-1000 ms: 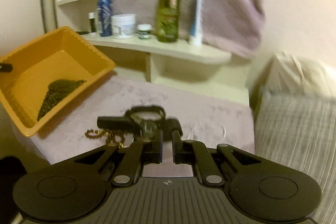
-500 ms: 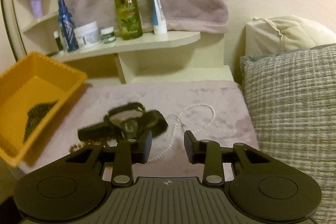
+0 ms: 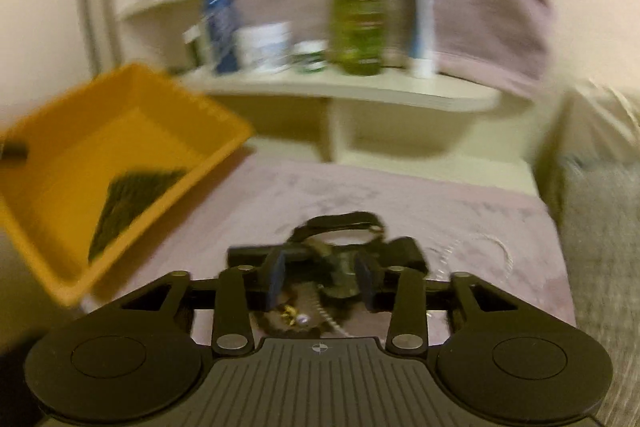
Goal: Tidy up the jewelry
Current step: 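Grasp the dark bead strand beside the black watch with the right gripper, then carry the dark bead strand into the orange tray and open the right gripper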
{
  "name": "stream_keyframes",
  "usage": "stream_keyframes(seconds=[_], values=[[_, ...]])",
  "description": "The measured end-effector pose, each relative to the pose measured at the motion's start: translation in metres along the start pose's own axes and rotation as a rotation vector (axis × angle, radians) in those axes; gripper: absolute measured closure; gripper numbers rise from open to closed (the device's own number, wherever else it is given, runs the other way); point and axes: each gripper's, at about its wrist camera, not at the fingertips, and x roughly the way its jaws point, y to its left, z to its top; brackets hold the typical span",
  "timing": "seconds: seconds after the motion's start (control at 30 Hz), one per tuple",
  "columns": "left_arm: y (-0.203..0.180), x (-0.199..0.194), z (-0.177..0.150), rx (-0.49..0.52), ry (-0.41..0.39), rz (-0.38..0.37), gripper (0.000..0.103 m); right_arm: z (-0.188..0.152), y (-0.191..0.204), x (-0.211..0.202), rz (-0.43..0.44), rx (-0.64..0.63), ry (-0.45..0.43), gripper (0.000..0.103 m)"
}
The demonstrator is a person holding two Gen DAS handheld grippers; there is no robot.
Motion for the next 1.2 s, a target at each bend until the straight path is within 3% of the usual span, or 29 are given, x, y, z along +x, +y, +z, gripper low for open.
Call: stream_keyframes(seconds=[0.23, 0.4, 0.5, 0.53, 0.67, 0.9, 1.2], values=[[0.000, 0.001, 0.000, -0.007, 0.002, 0.000, 0.096, -0.004, 0.019, 0.030, 0.023, -0.316, 0.070, 0.055], [0.000, 0.002, 0.000, -0.010, 0.002, 0.001, 0.096, -0.001, 0.017, 0.041, 0.104, -0.421, 0.098, 0.055], [0.000, 0.002, 0.000, -0.010, 0.002, 0.000, 0.096, 0.005, 0.016, 0.042, 0.127, -0.427, 0.129, 0.065], [0.000, 0.002, 0.000, -0.010, 0.002, 0.000, 0.096, 0.006, 0.017, 0.041, 0.137, -0.422, 0.140, 0.077], [0.001, 0.002, 0.000, -0.009, 0.002, 0.000, 0.096, 0.004, 0.023, 0.034, 0.151, -0.428, 0.176, 0.082], [0.000, 0.002, 0.000, -0.015, 0.002, 0.001, 0.096, -0.004, 0.034, 0.027, 0.177, -0.415, 0.189, 0.082], [0.000, 0.002, -0.001, -0.015, 0.000, 0.003, 0.096, 0.000, 0.036, 0.039, 0.155, -0.302, 0.145, 0.082]])
